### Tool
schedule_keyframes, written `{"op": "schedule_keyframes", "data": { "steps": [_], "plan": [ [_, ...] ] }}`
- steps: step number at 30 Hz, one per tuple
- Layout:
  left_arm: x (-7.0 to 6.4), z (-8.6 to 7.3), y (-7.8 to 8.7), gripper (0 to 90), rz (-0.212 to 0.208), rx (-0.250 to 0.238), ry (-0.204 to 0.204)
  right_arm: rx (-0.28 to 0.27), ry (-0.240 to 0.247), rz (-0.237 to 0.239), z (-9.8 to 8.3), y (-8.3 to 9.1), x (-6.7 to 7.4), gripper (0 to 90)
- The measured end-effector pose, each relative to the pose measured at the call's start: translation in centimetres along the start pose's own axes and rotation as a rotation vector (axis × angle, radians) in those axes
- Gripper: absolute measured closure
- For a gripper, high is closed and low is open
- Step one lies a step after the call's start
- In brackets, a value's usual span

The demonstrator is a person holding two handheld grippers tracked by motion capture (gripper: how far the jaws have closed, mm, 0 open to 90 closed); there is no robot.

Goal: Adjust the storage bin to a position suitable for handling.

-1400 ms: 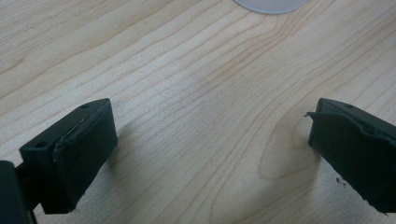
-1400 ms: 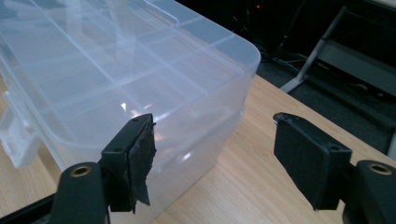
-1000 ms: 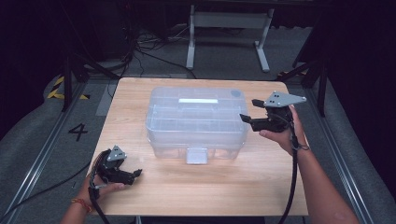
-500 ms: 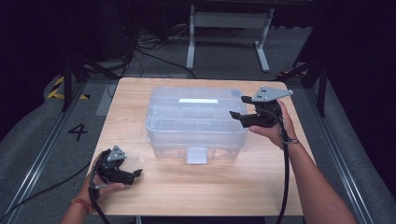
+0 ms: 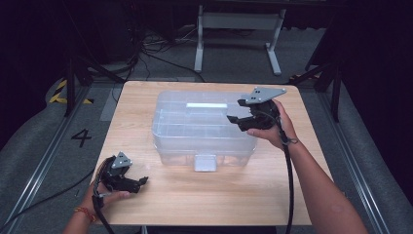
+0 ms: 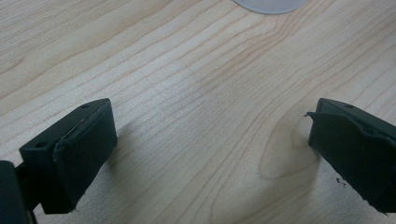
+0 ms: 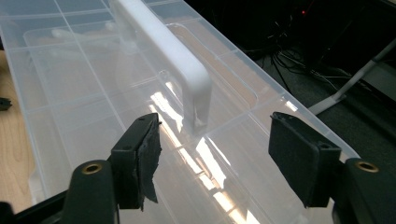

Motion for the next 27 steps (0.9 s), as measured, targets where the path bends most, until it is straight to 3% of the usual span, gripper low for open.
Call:
{"op": "schedule_keyframes", "data": {
  "steps": [10, 15, 27],
  "plan": [
    [0.1, 0.0, 0.0, 1.5, 0.001, 0.003, -0.008, 0.018, 0.003, 0.001, 0.6, -1.6, 0.1, 40.8],
    [0.0, 0.0, 0.0, 1.5, 0.000, 0.001, -0.004, 0.026, 0.019, -0.007, 0.9, -2.1, 0.2, 46.5],
    [0.0, 0.0, 0.0, 1.5, 0.000, 0.002, -0.004, 0.018, 0.037, 0.027, 1.8, -2.6, 0.9, 63.3]
  ]
}}
Point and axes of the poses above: each handheld gripper's, and its own axes: y roughly backward along the jaws, z roughly out of its top, x roughly to its left, the point moved 3 cm from there along -y, roughly forward along the jaws, and after that the axes turned 11 degrees about -z, right-handed, at the moved point
